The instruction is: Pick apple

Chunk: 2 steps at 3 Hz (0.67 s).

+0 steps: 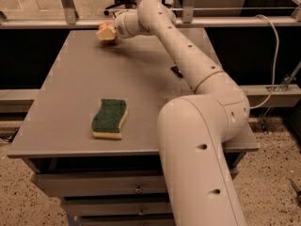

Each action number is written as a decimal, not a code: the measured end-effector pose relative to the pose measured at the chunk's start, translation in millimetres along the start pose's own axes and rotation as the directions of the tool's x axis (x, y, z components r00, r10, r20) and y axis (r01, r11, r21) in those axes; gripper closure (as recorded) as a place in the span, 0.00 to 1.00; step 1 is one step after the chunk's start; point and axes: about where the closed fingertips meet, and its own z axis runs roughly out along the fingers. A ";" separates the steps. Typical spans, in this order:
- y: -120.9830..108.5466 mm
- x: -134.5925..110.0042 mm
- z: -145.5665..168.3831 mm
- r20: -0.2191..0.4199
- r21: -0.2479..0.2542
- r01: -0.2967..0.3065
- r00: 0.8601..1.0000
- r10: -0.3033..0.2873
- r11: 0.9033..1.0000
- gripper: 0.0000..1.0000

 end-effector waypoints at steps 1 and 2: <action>16.0 -19.7 -25.9 0.065 -0.059 0.020 0.998 -0.016 0.998 1.00; 44.8 -41.5 -53.5 0.130 -0.136 0.058 0.991 -0.040 0.989 1.00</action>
Offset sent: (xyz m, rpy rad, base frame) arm -0.1174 -0.0016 0.0890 0.1505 -0.1008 0.2733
